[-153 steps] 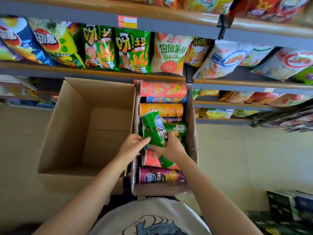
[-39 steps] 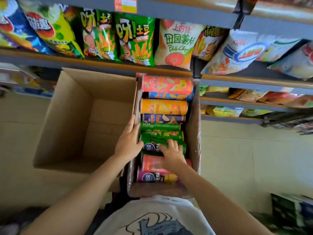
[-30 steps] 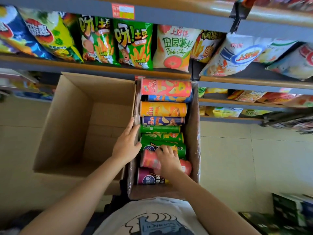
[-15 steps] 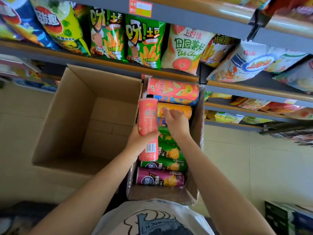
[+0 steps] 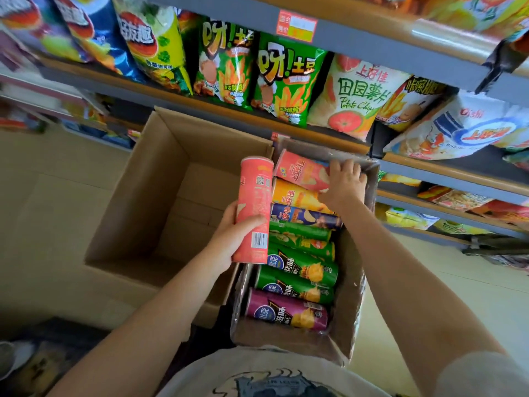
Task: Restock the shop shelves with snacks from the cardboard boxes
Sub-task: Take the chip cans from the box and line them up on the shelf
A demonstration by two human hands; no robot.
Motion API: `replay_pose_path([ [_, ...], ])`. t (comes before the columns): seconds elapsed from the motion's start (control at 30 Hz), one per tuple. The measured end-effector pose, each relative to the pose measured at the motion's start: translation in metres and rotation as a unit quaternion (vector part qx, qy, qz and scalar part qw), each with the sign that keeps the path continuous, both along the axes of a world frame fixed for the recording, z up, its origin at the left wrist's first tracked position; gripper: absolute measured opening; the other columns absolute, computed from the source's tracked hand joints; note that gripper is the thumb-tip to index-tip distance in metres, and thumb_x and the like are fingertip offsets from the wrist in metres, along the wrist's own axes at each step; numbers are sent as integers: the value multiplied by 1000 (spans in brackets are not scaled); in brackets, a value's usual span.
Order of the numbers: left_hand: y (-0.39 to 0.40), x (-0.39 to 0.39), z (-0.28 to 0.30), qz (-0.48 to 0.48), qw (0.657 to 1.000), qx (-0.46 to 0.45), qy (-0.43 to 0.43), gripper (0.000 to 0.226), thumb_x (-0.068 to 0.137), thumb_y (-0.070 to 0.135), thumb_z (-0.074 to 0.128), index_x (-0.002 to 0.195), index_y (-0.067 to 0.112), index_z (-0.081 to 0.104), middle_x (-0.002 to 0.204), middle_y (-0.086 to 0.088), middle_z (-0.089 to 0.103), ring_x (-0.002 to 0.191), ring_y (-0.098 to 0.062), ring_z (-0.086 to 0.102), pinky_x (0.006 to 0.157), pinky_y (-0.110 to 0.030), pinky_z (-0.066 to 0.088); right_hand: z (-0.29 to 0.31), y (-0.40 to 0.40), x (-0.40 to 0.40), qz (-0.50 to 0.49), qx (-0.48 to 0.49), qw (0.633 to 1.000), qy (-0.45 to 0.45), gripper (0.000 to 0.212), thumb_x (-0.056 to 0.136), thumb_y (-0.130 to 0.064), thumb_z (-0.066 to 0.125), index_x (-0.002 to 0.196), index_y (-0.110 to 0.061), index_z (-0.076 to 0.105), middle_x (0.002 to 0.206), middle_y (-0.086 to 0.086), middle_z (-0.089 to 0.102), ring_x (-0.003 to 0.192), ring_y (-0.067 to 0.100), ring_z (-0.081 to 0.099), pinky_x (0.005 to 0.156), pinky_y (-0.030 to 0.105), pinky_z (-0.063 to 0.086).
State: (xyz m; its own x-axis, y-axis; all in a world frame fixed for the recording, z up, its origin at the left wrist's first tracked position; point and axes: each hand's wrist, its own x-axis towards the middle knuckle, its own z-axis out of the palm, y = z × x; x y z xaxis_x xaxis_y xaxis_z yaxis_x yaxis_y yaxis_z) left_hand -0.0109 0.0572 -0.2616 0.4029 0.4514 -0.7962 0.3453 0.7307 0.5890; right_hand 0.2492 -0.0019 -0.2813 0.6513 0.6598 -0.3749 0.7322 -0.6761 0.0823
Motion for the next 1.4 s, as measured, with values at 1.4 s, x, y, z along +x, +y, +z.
replay_pose_path([
  [1.4, 50, 137, 400, -154, 793, 389, -442, 70, 67, 41, 84, 128, 53, 51, 121, 18, 69, 114, -3, 64, 92, -32, 53, 407, -42, -40, -118, 735, 612, 267, 59, 77, -25, 74, 132, -28, 52, 109, 0, 72, 98, 19, 72, 79, 38, 61],
])
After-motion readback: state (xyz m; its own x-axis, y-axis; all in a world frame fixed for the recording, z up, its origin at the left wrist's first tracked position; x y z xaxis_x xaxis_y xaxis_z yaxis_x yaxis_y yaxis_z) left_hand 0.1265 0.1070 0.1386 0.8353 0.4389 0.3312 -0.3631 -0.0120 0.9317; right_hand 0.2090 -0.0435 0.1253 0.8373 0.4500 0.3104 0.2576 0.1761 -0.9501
